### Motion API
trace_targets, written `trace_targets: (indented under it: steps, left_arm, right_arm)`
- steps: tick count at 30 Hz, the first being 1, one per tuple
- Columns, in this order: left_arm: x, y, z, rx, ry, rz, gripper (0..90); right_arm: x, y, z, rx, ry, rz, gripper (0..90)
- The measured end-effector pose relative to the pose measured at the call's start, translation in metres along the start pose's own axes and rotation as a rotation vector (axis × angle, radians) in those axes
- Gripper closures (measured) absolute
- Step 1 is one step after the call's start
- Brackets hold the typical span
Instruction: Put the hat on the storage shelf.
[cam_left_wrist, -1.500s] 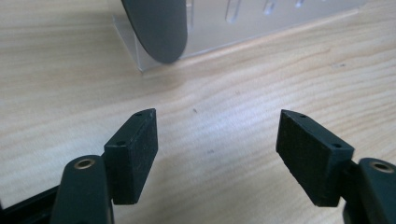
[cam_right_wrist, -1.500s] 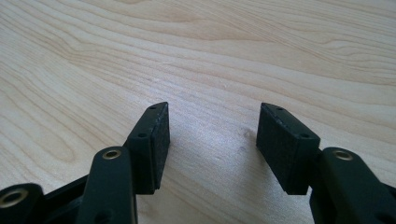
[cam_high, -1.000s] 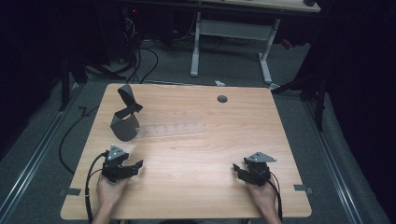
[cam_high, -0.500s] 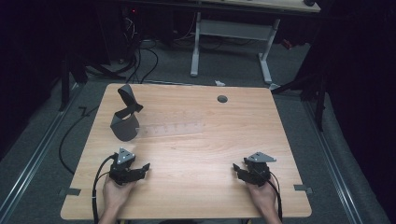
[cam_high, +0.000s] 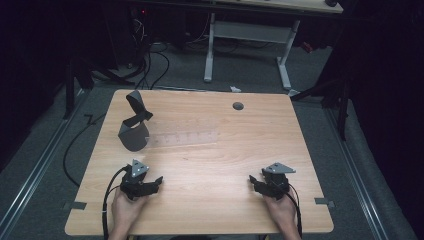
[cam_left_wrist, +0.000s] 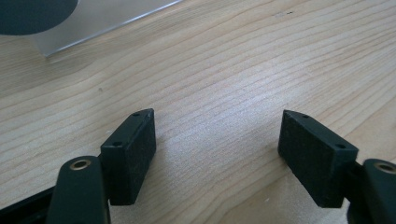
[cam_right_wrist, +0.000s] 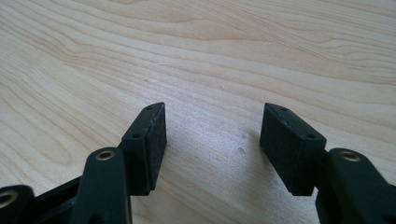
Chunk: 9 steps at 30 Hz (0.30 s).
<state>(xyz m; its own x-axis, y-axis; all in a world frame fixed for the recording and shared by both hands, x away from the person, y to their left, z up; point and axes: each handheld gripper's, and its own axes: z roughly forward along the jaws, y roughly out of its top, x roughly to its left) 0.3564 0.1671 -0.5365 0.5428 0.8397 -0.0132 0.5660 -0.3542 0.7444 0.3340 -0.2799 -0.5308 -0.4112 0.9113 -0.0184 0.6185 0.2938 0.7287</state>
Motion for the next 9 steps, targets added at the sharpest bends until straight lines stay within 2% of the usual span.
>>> trace_targets:
  steps: [9]
  left_arm:
    - [0.0001,0.0000,0.0000,0.000,-0.001,-0.003,28.1]
  right_arm:
    - [-0.0001,0.0001,0.0001,0.001,0.000,0.002,40.4]
